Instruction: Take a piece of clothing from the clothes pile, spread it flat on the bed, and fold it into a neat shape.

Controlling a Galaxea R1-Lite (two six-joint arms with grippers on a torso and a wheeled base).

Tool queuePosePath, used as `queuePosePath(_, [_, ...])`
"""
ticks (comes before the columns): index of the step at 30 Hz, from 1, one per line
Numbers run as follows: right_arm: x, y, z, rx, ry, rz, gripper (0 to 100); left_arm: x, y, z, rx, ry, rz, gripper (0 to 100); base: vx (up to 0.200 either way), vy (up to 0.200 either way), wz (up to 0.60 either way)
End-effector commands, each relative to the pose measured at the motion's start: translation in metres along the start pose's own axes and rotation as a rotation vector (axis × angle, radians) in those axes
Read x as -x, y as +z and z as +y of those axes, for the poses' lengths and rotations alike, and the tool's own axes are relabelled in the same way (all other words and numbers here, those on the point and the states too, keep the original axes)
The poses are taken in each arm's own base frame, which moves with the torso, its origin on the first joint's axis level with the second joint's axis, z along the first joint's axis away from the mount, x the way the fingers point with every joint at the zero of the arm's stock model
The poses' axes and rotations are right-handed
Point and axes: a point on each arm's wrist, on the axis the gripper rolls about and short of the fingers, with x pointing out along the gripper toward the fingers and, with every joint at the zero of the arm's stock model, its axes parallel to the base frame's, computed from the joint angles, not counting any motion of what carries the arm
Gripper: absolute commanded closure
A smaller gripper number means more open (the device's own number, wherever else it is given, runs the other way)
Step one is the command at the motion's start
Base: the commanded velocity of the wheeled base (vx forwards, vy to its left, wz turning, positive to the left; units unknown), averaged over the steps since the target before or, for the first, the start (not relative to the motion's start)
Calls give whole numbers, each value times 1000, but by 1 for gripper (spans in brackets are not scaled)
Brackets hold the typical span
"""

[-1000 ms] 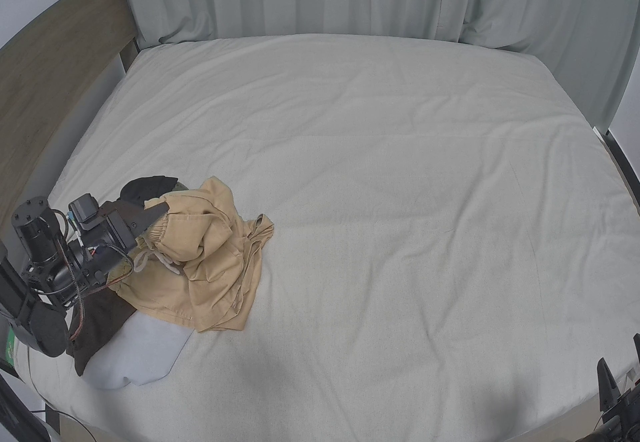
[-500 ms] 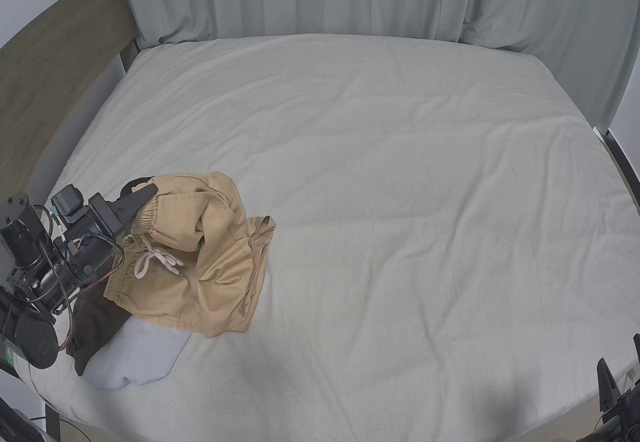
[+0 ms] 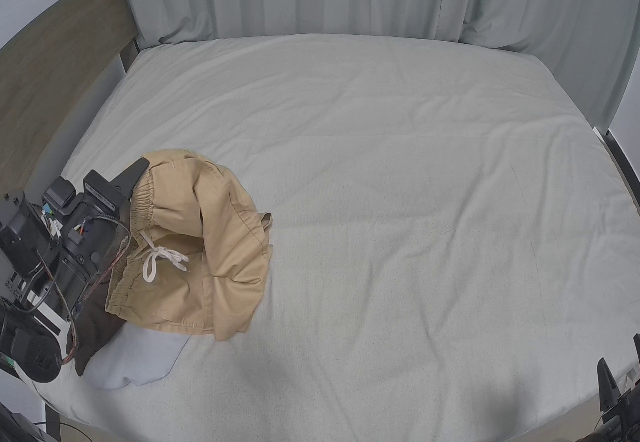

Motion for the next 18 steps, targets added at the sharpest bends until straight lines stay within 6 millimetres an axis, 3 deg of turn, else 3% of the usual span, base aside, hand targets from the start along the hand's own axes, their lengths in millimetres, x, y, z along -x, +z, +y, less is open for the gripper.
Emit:
queuePosePath(1, [0, -5, 0, 0, 1, 1, 0, 6, -3, -16, 37, -30, -28, 100, 0, 0, 0])
queuePosePath(8, [0, -5, 0, 0, -1, 1, 0, 11, -2, -37, 95, -67, -84, 100, 0, 0, 0])
queuePosePath(18, [0, -5, 0, 0, -1, 1, 0, 26, 23, -81, 177, -181, -121, 100, 0, 0, 0])
